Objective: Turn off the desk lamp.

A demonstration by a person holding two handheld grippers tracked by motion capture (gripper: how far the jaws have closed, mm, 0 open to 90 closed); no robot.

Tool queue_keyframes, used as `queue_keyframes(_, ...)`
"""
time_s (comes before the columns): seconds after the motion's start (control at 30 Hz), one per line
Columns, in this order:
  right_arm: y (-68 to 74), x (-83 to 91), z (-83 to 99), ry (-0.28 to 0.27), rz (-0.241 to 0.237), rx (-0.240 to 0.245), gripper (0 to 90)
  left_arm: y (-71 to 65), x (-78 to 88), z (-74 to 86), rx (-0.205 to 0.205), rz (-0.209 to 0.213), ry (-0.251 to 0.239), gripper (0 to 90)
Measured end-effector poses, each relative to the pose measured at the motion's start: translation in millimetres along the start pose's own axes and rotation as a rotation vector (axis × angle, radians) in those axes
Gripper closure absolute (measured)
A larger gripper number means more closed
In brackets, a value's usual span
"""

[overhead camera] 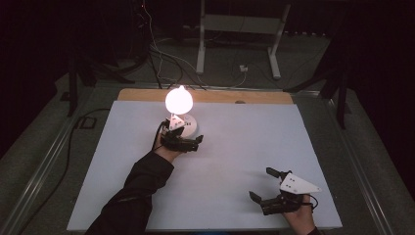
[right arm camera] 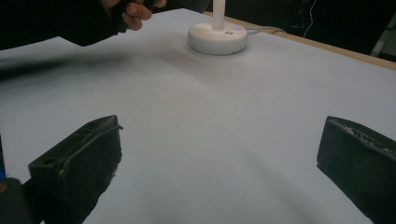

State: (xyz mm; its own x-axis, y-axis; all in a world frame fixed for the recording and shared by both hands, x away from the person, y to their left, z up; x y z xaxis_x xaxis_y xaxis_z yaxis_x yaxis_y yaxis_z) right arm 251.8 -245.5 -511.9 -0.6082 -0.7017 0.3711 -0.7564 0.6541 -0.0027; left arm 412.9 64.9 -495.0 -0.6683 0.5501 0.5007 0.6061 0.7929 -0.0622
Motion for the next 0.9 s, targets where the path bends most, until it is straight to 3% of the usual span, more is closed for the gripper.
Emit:
queue_keyframes(0.27, -0.1, 0.5, -0.3, -0.004, -0.004, -0.004, 0.0, 10.9, -8.4, -0.9, 0.039, -0.036, -0.001, 21.2)
queue_keyframes(0.67, 0.3, 0.1, -0.1, 0.000, -0.011, -0.004, 0.0, 15.8, -17.7, 2.1, 0.030, -0.066, 0.003, 58.7)
queue_keyframes(0.9, 0.4, 0.1, 0.1, 0.001, -0.012, -0.005, 0.0, 20.5, -22.9, 6.9, 0.024, -0.093, 0.013, 73.6)
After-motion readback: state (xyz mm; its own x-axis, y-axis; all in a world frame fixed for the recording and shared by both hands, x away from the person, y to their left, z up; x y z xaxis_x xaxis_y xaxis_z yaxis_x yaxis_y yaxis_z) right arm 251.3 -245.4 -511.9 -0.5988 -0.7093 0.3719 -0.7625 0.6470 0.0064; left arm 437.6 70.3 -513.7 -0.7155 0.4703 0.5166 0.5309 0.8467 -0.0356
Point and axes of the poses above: each handheld gripper's, and its own axes: x roughly backward along the jaws, z roughly out of its underside, y roughly to its left, the point moved 4 cm from there along -x, roughly forward along the jaws
